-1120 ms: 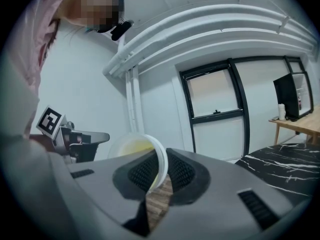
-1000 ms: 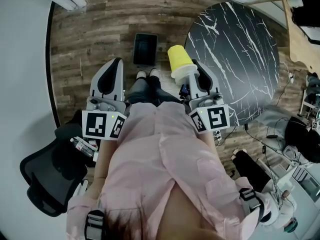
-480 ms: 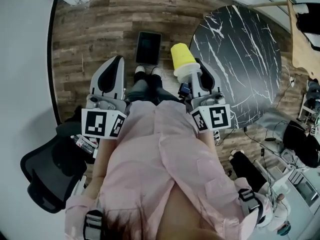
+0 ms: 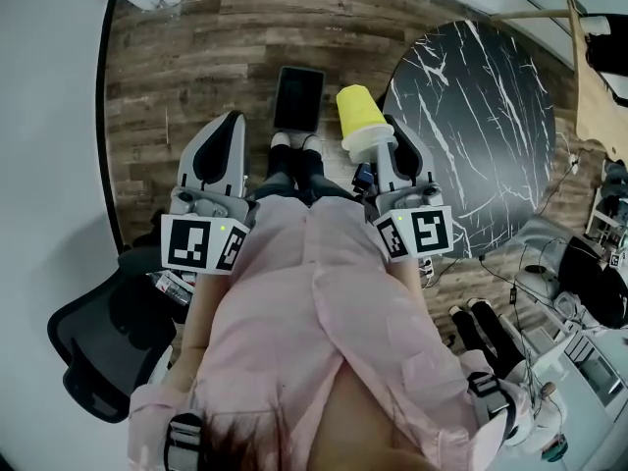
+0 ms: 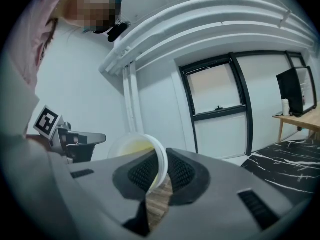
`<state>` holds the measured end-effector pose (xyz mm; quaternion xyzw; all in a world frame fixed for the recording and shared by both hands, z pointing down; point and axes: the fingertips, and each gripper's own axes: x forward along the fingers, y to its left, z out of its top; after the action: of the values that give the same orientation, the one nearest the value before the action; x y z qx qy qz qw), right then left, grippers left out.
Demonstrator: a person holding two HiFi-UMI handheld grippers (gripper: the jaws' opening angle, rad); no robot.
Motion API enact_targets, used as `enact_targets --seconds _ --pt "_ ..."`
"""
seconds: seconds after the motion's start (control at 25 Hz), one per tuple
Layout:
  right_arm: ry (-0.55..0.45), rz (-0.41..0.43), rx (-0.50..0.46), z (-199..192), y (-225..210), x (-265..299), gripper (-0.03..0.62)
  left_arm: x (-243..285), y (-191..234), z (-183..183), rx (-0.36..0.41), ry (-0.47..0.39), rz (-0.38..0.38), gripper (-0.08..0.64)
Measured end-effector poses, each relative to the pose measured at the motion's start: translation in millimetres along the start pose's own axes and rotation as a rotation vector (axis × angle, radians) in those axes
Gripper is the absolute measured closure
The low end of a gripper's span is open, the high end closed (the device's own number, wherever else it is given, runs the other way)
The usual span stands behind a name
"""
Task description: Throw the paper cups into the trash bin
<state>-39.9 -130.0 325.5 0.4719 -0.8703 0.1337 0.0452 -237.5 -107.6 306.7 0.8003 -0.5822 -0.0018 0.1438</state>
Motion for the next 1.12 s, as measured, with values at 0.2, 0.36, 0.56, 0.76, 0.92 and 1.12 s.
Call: enact_targets --seconds 0.2,0.36,0.56,0.76,0.92,1.12 --pt "-0.002 -0.017 0.001 3.5 -1.3 6.7 0.537 3.8 8.0 3.5 -0.004 -0.003 -0.003 0.545" --pt "-0.003 -0.038 -0.004 5.8 -7.6 7.4 0.537 7.9 12.8 2.4 -0.006 0.004 -0.014 0.545" --pt "-0.004 -0.093 -0.02 15.0 -32.4 -3.2 0.537 16.4 14.6 4.4 -0.005 0.003 -0.035 0.545" --pt "-0.003 -0.161 -0.036 22.1 -57.7 -14.7 0.537 21.5 12.5 2.8 -0.005 0.015 -0.054 0.545" --pt "0.002 -0.152 -0.038 21.7 -55.5 -10.2 0.537 22.2 13.9 1.1 -0.007 0.023 -0.055 0.545" --pt "0.03 -0.088 -0.063 15.1 -39.5 9.0 0.537 23.4 16.0 -0.4 -0.014 0.029 -0.046 0.545"
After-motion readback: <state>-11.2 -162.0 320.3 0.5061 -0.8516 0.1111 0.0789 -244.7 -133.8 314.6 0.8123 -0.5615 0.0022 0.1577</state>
